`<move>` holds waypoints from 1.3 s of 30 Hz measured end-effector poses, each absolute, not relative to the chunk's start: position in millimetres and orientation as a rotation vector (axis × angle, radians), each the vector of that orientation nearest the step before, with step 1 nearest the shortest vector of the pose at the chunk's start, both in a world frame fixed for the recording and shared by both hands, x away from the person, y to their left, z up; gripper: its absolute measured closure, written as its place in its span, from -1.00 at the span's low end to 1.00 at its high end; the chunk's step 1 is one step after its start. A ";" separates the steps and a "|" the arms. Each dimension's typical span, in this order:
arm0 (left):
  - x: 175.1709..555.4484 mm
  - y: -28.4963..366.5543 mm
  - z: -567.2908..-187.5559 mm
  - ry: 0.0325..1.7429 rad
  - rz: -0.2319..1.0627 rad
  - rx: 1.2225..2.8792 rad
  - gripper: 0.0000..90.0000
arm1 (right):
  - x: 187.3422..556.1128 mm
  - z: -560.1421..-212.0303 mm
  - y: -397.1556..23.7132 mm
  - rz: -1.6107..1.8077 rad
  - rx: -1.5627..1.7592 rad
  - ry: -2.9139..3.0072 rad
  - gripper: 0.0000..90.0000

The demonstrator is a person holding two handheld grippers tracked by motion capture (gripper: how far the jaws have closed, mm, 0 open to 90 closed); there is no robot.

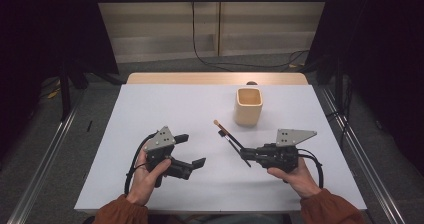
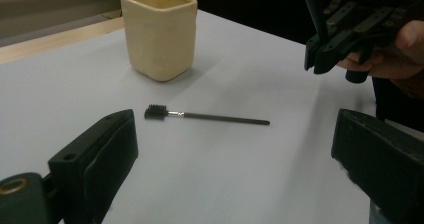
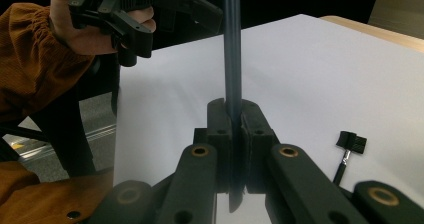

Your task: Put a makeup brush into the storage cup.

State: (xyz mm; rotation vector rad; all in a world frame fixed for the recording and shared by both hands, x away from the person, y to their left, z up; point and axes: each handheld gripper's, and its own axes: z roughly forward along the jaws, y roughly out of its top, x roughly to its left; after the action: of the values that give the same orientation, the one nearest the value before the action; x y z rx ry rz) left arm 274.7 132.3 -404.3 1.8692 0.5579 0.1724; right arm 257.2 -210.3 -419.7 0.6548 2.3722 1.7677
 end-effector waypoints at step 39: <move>277.7 97.2 -383.0 0.481 0.160 1.792 -0.82 | 255.9 -422.7 -200.4 1.777 0.625 2.405 0.90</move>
State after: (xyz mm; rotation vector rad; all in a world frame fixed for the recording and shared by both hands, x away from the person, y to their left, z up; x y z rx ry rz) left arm 277.7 97.2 -383.0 1.7917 0.4806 0.1596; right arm 255.9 -200.4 -422.7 0.6250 2.4053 1.7765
